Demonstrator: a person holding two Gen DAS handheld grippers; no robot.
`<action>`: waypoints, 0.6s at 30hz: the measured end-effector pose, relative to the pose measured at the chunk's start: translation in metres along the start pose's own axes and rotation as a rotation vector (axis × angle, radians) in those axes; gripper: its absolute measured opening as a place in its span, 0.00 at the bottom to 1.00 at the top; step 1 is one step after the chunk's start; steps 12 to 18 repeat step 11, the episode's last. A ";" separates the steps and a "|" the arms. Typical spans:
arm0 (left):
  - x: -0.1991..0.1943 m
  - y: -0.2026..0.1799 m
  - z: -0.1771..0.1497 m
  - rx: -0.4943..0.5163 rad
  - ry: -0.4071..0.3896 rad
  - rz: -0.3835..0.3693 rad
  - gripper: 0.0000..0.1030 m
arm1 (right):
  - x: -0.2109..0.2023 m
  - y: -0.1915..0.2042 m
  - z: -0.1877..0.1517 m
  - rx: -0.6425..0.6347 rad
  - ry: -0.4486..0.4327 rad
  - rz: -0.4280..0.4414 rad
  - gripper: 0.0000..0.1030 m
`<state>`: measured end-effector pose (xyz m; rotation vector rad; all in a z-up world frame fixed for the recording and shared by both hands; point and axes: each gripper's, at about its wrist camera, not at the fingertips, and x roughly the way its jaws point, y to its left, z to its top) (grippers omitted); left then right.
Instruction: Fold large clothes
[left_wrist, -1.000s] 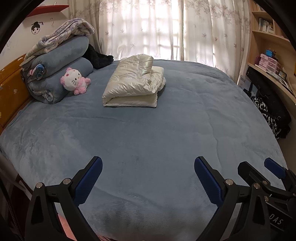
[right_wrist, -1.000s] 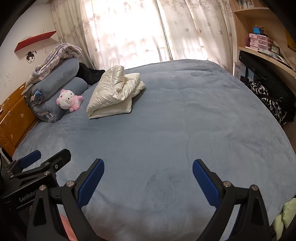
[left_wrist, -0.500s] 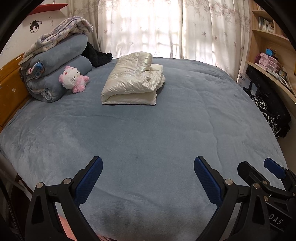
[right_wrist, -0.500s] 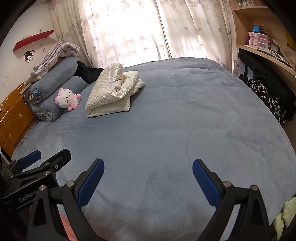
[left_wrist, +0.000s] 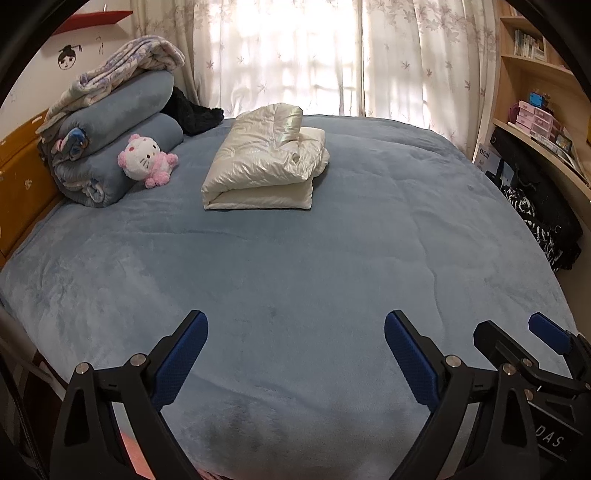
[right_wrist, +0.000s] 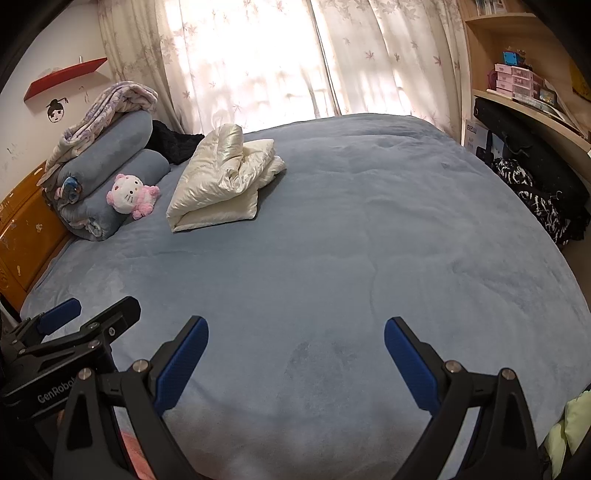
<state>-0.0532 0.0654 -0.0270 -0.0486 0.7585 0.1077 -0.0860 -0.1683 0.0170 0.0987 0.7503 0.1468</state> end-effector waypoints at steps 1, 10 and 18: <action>-0.001 0.000 -0.001 0.001 -0.003 0.003 0.92 | 0.000 0.000 -0.001 0.001 0.000 0.001 0.94; 0.002 0.002 -0.003 -0.008 0.020 -0.010 0.92 | 0.002 0.002 -0.003 0.000 0.004 -0.008 0.94; 0.003 0.002 -0.003 -0.010 0.024 -0.011 0.92 | 0.002 0.003 -0.003 0.000 0.006 -0.008 0.94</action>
